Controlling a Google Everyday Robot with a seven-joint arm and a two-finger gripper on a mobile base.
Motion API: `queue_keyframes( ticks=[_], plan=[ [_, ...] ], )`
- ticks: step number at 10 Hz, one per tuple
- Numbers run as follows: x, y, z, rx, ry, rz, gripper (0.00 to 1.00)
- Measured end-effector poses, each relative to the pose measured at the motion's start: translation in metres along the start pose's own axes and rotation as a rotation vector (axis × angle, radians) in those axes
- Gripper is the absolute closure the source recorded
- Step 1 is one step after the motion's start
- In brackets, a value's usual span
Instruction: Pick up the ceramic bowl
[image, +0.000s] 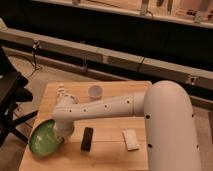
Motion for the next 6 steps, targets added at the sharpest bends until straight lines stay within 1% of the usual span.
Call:
queue_keyframes(
  ticks=[2, 3, 5, 6],
  plan=[
    [0.002, 0.002, 0.001, -0.006, 0.009, -0.002, 0.89],
    [0.004, 0.002, -0.003, -0.002, 0.013, 0.003, 0.89],
    [0.008, 0.001, -0.027, -0.007, 0.022, 0.005, 0.89],
    [0.009, 0.001, -0.034, -0.007, 0.026, 0.004, 0.89]
  ],
)
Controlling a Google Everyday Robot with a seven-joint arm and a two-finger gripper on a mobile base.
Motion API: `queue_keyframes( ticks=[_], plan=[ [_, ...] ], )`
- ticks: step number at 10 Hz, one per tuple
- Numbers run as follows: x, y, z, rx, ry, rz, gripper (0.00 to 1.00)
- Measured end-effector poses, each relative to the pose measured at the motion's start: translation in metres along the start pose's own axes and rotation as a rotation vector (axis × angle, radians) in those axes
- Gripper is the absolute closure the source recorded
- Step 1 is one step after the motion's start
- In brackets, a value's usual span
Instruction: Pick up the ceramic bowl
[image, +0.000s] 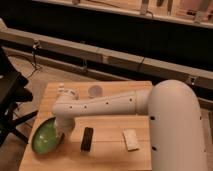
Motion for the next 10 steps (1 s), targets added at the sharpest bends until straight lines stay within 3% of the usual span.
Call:
queue_keyframes(
  ticks=[10],
  plan=[
    [0.018, 0.010, -0.034, -0.002, 0.021, 0.004, 0.89]
  ],
)
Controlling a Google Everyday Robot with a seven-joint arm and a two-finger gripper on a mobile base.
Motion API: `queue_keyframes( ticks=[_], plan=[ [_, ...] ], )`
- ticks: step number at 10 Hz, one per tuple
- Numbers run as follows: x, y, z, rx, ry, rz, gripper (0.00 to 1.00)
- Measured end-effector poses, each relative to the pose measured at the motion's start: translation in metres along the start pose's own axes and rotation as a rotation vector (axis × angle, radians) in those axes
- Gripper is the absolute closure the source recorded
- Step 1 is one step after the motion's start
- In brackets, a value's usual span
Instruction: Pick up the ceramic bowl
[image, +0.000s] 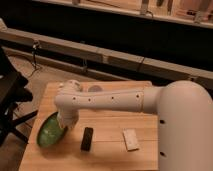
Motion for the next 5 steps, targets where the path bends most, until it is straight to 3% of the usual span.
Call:
queue_keyframes(
  ticks=[5],
  plan=[
    [0.0026, 0.0019, -0.0106, -0.003, 0.004, 0.001, 0.89]
  ],
)
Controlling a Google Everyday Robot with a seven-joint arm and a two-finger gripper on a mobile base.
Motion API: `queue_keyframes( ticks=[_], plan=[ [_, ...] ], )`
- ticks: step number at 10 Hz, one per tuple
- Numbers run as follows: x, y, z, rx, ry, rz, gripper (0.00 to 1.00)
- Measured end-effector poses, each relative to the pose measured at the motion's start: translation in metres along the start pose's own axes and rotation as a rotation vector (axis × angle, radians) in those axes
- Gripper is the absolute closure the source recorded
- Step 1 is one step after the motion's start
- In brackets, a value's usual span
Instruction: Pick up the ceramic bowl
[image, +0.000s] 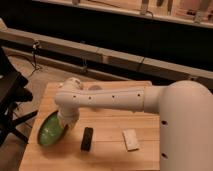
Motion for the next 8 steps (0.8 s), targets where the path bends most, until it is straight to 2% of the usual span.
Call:
queue_keyframes(
  ticks=[8],
  plan=[
    [0.003, 0.005, -0.013, -0.001, 0.007, 0.006, 0.89]
  ],
)
